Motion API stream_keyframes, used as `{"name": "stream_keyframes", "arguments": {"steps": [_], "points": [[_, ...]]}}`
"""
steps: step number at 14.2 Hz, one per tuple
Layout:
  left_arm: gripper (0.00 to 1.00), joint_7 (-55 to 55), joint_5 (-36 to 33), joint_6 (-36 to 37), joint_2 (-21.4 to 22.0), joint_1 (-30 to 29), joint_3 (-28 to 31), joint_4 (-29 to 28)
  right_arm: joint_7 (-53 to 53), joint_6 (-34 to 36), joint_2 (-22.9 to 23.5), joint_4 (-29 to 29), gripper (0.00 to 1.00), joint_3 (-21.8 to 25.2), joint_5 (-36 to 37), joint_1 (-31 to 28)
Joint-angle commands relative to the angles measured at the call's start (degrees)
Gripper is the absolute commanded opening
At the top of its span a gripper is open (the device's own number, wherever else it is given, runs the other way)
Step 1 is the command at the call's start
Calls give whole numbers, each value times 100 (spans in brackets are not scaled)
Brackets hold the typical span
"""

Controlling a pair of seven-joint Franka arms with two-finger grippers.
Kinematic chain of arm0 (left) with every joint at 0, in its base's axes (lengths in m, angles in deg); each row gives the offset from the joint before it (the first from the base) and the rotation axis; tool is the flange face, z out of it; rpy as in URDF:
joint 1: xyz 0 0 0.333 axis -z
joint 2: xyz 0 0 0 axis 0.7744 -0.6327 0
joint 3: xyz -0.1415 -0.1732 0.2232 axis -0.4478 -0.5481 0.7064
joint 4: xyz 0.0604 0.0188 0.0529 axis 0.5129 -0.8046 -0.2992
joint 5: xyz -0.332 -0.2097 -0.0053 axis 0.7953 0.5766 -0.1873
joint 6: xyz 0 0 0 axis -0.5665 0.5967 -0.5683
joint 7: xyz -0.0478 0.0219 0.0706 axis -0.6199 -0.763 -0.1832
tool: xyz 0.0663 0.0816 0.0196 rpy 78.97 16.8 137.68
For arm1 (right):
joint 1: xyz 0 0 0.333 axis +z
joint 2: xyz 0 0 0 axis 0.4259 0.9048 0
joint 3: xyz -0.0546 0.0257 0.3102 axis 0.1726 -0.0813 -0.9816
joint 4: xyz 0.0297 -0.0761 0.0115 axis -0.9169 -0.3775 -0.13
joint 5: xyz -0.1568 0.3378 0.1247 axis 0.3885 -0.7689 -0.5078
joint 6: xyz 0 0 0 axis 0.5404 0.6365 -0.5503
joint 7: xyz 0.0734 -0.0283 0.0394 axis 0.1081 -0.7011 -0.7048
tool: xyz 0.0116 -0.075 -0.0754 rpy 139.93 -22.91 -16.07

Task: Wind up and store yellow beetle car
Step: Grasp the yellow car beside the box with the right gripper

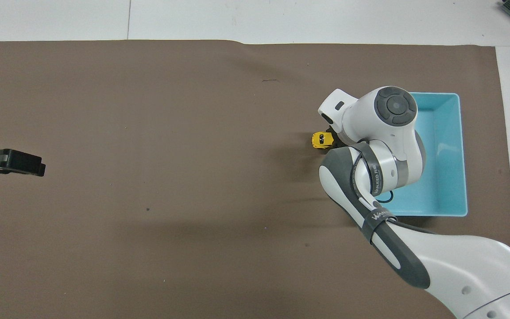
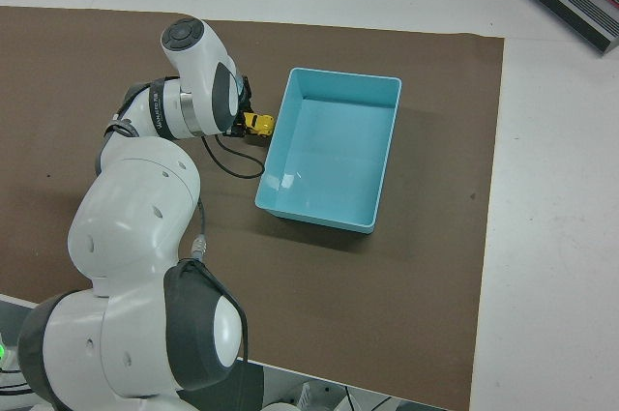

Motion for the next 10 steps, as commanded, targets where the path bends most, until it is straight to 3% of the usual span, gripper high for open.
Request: {"name": "stream_keyframes", "arguments": {"steps": [1, 10], "points": [[100, -27, -34, 33, 30, -94, -57, 30, 137, 261, -175, 77, 11, -105, -41, -17], [100, -27, -34, 33, 30, -94, -57, 30, 85, 1359, -816, 297, 9, -71, -50, -131]]}}
